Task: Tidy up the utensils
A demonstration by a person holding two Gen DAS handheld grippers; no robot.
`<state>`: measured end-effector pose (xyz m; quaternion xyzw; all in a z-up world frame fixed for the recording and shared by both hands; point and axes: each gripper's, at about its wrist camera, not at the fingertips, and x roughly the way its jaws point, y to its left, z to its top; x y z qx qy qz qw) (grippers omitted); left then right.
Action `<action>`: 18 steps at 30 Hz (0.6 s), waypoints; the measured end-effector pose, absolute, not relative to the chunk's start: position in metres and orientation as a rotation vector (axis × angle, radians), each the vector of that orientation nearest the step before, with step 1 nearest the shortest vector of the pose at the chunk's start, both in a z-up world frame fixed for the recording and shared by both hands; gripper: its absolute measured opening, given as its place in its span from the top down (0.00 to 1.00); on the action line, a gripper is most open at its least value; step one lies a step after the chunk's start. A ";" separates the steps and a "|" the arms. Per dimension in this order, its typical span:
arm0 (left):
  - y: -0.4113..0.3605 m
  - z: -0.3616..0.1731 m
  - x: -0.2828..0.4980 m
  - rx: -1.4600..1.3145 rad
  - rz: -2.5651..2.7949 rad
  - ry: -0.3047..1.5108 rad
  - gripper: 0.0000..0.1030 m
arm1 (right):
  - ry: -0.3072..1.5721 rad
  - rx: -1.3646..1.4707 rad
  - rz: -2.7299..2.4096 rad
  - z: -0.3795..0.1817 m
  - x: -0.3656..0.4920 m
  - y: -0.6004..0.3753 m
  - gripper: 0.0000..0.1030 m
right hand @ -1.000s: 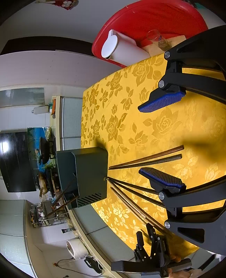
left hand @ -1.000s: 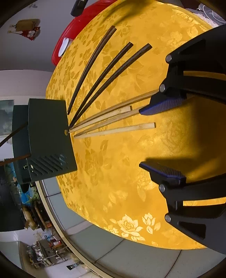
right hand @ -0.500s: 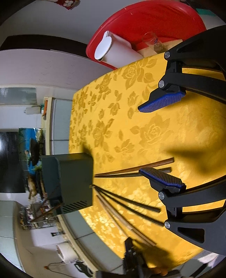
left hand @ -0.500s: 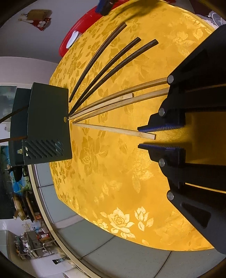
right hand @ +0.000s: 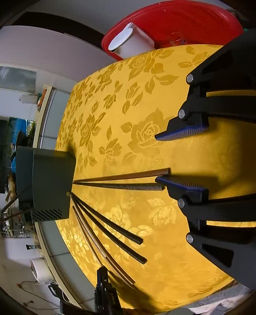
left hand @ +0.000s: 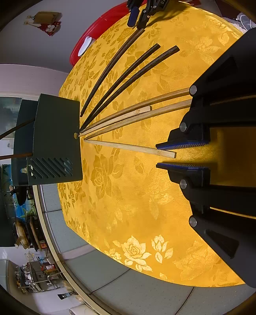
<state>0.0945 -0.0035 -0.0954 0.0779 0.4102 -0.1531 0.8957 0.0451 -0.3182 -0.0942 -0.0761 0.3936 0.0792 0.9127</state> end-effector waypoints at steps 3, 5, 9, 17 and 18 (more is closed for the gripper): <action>-0.003 -0.095 0.095 0.151 -0.326 0.852 0.87 | 0.811 -0.133 0.180 -0.095 0.048 -0.319 0.69; -0.003 -0.095 0.096 0.139 -0.340 0.855 0.87 | 0.811 -0.133 0.185 -0.095 0.050 -0.318 0.69; -0.006 -0.095 0.096 0.135 -0.352 0.855 0.87 | 0.811 -0.136 0.202 -0.095 0.052 -0.314 0.75; -0.013 -0.097 0.094 0.152 -0.353 0.850 0.93 | 0.811 -0.133 0.213 -0.095 0.052 -0.306 0.90; -0.013 -0.097 0.094 0.149 -0.357 0.850 0.93 | 0.810 -0.128 0.211 -0.095 0.052 -0.306 0.91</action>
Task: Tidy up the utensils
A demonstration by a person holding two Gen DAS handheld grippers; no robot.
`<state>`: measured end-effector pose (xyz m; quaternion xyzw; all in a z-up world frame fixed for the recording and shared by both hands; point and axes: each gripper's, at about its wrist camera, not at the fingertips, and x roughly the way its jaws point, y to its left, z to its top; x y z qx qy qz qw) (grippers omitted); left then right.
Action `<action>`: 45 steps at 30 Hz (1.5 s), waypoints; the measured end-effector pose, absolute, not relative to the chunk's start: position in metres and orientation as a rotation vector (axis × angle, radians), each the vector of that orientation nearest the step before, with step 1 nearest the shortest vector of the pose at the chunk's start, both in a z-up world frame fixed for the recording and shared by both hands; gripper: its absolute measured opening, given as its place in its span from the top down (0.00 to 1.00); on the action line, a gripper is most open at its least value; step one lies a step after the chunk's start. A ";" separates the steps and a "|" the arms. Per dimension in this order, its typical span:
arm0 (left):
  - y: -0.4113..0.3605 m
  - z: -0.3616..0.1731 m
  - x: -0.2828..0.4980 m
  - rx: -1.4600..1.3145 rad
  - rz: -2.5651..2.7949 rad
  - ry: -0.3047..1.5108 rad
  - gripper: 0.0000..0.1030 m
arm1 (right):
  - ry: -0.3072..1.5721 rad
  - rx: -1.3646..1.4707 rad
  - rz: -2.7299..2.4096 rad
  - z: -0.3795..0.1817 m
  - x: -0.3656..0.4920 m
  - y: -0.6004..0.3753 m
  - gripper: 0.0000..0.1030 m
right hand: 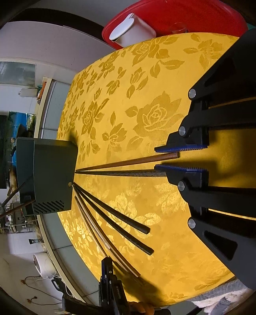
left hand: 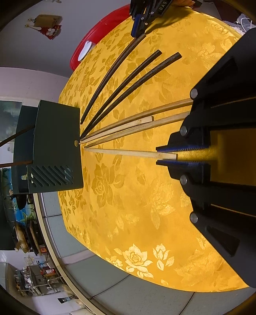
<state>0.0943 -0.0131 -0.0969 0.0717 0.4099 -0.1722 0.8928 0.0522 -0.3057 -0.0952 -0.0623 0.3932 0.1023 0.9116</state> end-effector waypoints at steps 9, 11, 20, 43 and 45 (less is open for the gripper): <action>-0.014 -0.092 0.085 0.139 -0.352 0.842 0.94 | 0.822 -0.090 0.173 -0.094 0.048 -0.309 0.93; -0.012 -0.084 0.081 0.134 -0.348 0.817 0.94 | 0.813 -0.073 0.160 -0.089 0.047 -0.313 0.93; -0.009 -0.041 0.066 0.133 -0.350 0.701 0.94 | 0.689 0.005 0.142 -0.040 0.035 -0.323 0.93; -0.031 0.061 0.105 0.220 -0.379 0.531 0.94 | 0.527 0.148 0.279 0.079 0.097 -0.311 0.93; -0.032 0.063 0.108 0.227 -0.384 0.527 0.94 | 0.519 0.152 0.286 0.083 0.099 -0.310 0.93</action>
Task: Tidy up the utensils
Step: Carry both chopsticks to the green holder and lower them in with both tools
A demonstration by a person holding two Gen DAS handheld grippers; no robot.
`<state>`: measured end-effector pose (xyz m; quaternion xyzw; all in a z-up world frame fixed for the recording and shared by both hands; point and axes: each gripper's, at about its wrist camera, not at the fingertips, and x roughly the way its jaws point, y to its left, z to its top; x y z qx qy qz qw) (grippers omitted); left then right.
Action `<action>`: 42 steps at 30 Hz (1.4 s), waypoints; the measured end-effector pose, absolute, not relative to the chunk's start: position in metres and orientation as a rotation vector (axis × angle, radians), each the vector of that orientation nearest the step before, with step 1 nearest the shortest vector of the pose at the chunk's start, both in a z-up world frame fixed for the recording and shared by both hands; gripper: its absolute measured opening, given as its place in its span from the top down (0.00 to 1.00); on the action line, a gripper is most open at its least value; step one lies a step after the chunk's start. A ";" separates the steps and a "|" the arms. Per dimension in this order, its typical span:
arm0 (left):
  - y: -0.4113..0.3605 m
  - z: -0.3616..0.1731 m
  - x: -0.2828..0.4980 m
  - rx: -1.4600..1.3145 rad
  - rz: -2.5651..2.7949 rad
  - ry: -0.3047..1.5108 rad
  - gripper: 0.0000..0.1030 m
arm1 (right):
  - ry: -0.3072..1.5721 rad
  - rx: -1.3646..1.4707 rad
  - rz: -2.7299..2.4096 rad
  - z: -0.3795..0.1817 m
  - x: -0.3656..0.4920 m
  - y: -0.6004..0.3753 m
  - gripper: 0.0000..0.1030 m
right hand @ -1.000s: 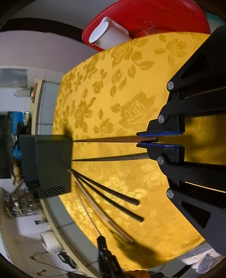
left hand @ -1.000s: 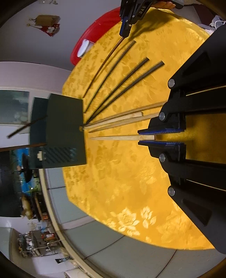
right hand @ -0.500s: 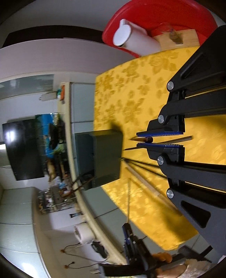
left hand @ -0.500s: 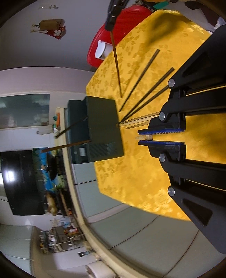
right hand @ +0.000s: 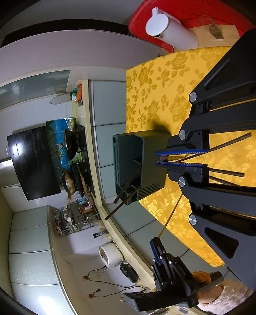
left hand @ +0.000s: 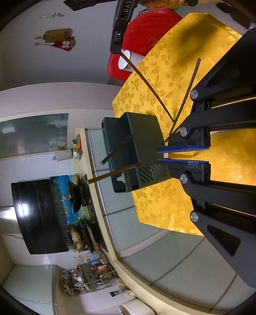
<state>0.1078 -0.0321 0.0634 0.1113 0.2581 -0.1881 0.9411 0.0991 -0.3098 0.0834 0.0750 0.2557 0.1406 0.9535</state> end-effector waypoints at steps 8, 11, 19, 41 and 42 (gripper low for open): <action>-0.029 0.090 0.128 0.187 -0.439 0.532 0.94 | 0.501 0.142 0.279 0.115 0.115 -0.308 0.93; -0.029 0.107 0.135 0.177 -0.446 0.525 0.94 | 0.497 0.134 0.278 0.131 0.121 -0.307 0.93; -0.047 0.154 0.148 0.187 -0.448 0.498 0.94 | 0.481 0.115 0.277 0.165 0.137 -0.301 0.93; -0.079 0.171 0.204 0.157 -0.385 0.431 0.94 | 0.371 0.083 0.171 0.214 0.203 -0.297 0.93; -0.079 0.171 0.205 0.150 -0.384 0.427 0.94 | 0.374 0.081 0.169 0.214 0.206 -0.296 0.93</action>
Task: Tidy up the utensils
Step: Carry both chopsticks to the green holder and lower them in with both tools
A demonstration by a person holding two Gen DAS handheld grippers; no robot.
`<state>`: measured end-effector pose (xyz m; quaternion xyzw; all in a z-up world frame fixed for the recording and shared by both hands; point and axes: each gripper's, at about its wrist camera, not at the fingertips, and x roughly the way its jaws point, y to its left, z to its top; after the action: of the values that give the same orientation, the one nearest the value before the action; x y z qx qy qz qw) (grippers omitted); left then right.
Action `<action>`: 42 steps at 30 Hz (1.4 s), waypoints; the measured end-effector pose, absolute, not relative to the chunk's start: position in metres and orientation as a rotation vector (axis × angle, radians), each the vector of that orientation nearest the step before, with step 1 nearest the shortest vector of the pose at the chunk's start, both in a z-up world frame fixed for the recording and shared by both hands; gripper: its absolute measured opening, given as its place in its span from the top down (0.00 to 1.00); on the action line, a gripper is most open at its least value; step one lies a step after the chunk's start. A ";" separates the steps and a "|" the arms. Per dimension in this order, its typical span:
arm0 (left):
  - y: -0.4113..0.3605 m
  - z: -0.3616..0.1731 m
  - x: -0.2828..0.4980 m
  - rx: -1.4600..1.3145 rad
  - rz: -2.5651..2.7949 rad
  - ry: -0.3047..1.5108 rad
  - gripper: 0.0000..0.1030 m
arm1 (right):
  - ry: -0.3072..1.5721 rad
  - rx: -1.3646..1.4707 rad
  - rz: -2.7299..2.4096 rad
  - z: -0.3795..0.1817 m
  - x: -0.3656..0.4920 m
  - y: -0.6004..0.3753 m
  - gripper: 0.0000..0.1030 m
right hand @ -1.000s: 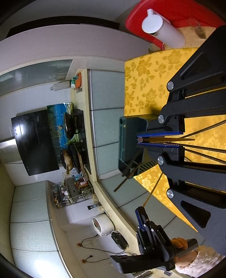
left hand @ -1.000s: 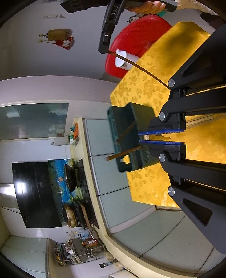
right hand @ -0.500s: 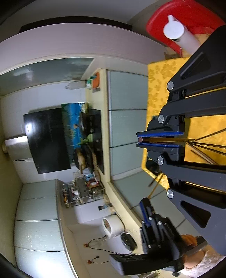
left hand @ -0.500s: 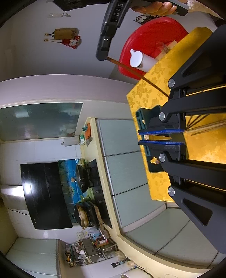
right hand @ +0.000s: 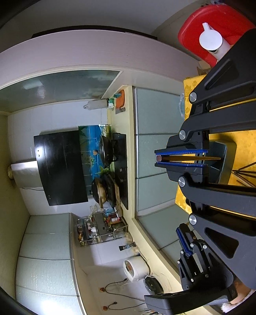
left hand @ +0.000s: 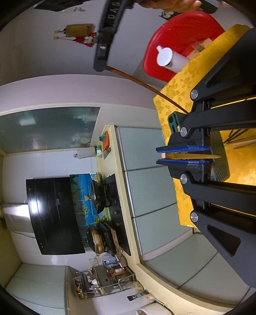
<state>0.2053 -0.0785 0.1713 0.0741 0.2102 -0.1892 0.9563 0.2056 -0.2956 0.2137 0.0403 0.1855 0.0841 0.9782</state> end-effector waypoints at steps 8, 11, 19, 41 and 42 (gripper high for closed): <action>-0.080 0.183 0.202 0.126 -0.442 0.445 0.94 | 0.394 0.055 0.160 0.208 0.217 -0.293 0.93; -0.086 0.189 0.196 0.107 -0.493 0.463 0.94 | 0.395 0.068 0.154 0.208 0.219 -0.294 0.93; -0.102 0.211 0.203 0.101 -0.464 0.422 0.94 | 0.391 0.057 0.140 0.210 0.219 -0.294 0.93; -0.110 0.137 0.269 0.082 -0.317 0.533 0.94 | 0.545 0.002 0.121 0.160 0.255 -0.273 0.93; -0.109 0.132 0.272 0.081 -0.310 0.547 0.94 | 0.555 0.002 0.122 0.157 0.256 -0.271 0.93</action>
<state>0.2718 -0.1089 0.1324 0.0399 0.2687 -0.1526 0.9502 0.2557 -0.2713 0.1565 0.0009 0.2739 0.0602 0.9599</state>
